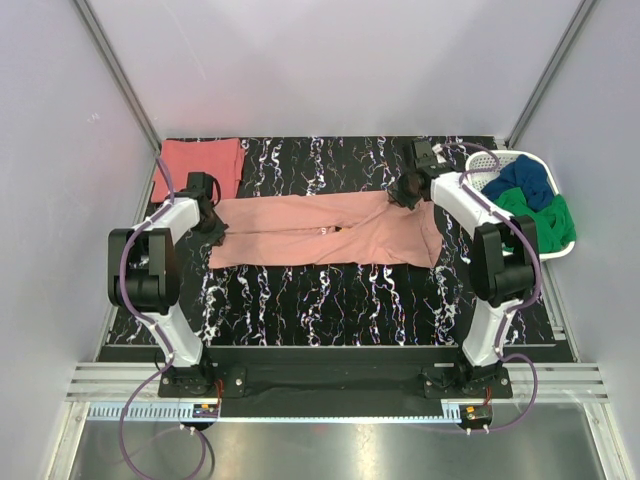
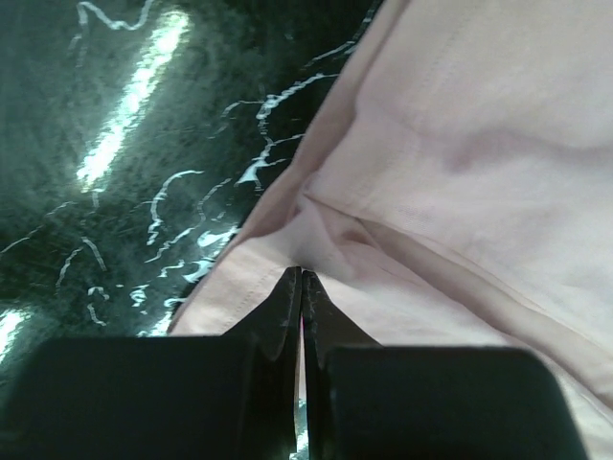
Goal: Fold and stack the t-shirts
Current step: Fold the tshirt
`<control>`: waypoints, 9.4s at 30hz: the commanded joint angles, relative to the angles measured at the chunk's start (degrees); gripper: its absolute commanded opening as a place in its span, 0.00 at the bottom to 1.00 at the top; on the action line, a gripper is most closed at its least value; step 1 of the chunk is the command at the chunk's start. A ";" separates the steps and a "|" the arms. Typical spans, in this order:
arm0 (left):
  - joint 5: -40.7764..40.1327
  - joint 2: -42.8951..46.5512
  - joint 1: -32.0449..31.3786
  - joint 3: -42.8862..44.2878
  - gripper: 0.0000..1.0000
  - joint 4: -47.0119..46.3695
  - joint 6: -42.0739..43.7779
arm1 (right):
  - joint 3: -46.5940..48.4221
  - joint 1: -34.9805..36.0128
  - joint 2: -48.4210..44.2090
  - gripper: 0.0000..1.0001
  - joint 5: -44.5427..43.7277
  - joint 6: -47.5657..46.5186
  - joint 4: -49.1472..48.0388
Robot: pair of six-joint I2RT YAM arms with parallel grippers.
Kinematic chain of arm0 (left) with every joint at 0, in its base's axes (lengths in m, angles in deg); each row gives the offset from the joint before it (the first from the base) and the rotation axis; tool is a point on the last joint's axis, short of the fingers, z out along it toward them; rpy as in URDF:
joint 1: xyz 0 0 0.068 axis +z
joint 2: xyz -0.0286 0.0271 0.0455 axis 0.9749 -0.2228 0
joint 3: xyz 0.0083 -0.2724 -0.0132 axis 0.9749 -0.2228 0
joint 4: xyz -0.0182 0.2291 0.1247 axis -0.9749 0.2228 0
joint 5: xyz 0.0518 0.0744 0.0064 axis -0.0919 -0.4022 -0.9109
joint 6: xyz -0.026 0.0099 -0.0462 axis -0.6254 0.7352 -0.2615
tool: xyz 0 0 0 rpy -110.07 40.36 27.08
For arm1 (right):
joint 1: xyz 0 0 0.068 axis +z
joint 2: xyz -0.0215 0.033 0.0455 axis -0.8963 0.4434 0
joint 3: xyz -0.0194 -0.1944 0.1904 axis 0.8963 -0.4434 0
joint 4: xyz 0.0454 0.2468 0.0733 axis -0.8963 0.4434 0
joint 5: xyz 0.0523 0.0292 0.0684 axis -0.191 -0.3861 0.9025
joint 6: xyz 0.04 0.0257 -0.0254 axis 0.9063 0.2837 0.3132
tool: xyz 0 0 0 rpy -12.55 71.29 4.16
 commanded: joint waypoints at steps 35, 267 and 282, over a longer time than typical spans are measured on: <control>-4.01 13.89 1.97 -14.75 0.52 -3.71 -3.70 | -3.21 -11.36 -7.08 0.58 2.72 -18.83 18.06; 5.59 7.33 1.88 -0.28 0.60 8.23 4.54 | 33.23 -3.20 21.73 0.28 -2.74 -46.82 11.02; 6.81 4.15 2.06 -8.97 0.17 1.73 4.29 | 12.22 -3.29 12.05 0.00 8.55 -26.28 6.53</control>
